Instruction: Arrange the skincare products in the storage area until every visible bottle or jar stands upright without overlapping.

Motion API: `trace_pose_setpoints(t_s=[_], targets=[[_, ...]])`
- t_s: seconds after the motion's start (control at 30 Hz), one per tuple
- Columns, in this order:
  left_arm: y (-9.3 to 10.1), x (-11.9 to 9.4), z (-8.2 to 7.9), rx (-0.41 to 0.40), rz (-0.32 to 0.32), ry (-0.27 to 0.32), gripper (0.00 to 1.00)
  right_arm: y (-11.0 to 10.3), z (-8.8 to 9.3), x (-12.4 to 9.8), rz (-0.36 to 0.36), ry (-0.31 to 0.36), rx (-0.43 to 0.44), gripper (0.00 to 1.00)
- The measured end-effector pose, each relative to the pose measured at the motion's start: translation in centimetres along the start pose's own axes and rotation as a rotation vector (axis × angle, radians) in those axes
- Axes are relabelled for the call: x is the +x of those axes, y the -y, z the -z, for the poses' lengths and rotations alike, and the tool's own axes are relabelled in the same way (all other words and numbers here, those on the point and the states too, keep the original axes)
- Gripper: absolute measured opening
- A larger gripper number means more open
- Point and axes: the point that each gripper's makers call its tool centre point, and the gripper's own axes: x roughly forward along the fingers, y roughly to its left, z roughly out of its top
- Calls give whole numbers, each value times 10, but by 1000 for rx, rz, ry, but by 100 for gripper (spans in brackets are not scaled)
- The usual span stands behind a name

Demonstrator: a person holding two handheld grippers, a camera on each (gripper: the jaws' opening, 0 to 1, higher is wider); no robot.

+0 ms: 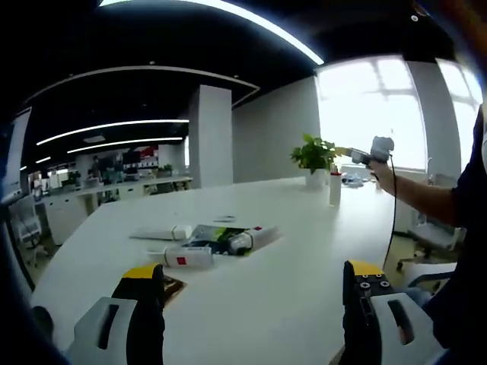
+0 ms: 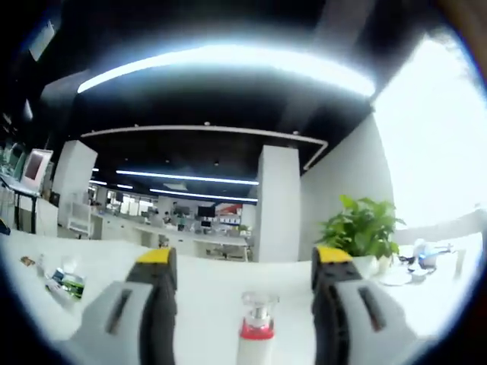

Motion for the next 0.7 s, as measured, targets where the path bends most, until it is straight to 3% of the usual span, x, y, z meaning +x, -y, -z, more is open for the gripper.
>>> trace_pose_setpoints(t_s=[0.57, 0.7], targets=[[3, -4, -7, 10, -8, 13, 100, -17, -29, -12, -61, 93, 25, 100], [1, -6, -7, 12, -13, 14, 100, -22, -35, -15, -79, 108, 20, 100]])
